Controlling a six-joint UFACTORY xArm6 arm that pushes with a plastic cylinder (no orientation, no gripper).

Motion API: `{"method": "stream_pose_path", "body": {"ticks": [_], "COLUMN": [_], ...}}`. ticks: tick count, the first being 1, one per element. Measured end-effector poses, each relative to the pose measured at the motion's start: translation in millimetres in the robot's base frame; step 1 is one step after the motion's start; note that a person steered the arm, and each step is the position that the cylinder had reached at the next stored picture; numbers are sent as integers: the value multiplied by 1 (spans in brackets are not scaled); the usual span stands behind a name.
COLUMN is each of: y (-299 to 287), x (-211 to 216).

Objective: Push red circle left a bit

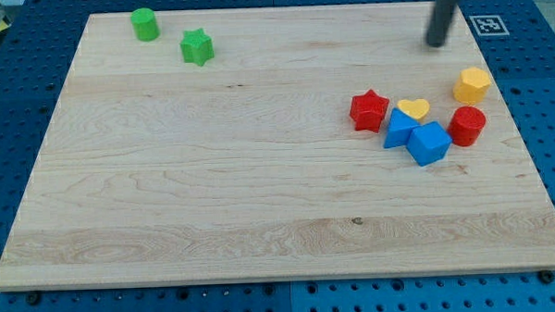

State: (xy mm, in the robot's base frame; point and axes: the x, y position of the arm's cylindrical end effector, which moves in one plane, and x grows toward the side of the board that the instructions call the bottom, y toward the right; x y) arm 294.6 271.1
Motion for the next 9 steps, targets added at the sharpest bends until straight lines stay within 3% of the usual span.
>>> {"method": "stream_pose_path", "body": {"ticks": [3, 5, 6, 7, 9], "y": [12, 74, 74, 63, -24], "x": [7, 32, 80, 135, 142]}}
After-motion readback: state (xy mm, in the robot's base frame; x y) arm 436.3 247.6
